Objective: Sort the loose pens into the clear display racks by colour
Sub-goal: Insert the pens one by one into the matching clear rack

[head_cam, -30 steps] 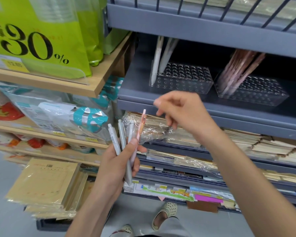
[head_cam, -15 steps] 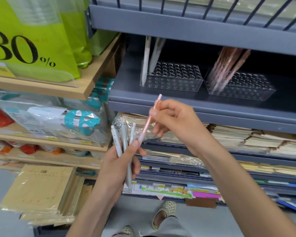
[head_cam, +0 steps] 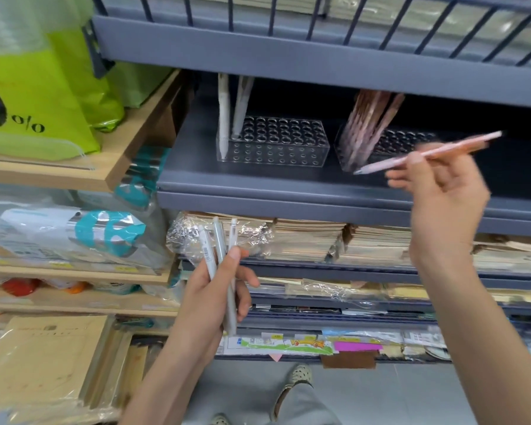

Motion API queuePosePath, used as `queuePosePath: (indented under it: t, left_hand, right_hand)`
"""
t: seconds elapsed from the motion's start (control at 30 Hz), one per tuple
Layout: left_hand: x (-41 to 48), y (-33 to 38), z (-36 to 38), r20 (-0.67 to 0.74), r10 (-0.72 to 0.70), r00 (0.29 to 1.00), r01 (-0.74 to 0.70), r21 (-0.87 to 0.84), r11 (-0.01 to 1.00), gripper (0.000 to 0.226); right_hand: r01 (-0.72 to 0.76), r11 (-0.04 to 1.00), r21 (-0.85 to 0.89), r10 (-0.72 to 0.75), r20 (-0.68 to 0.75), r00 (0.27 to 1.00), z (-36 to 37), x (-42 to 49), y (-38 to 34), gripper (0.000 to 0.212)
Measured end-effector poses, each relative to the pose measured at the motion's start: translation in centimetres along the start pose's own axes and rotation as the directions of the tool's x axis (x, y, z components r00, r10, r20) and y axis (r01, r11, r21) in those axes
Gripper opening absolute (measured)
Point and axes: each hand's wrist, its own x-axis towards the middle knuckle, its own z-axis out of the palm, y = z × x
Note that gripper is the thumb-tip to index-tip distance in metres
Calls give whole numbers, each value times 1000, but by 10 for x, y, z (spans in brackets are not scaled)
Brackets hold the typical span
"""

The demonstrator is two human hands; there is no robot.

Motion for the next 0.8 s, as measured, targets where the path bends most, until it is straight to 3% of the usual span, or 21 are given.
queuePosePath:
  t: [0.1, 0.27, 0.43, 0.57, 0.7, 0.8]
  left_hand:
    - [4, -4, 14, 34, -13, 999, 13, 8, 1000, 33]
    - [12, -2, 44, 64, -2, 998, -1, 44, 999, 33]
    - [20, 1, 70, 57, -3, 998, -2, 87, 996, 38]
    - [19, -5, 84, 41, -18, 999, 13, 106, 994, 38]
    - [18, -11, 92, 32, -43, 999, 41, 53, 998, 44]
    - [20, -14, 96, 32, -61, 998, 61, -10, 998, 28]
  right_hand:
    - [61, 997, -38, -64, -101, 993, -15, 23, 8, 9]
    - [58, 993, -102, -73, -148, 986, -19, 59, 26, 15]
    - [112, 990, -88, -113, -3, 994, -14, 90, 36, 9]
    - [167, 886, -432, -133, 108, 985, -11, 110, 42, 21]
    - [179, 812, -555, -82, 195, 977, -1, 129, 39, 30]
    - [262, 752, -605, -75, 317, 945, 6, 139, 40, 24]
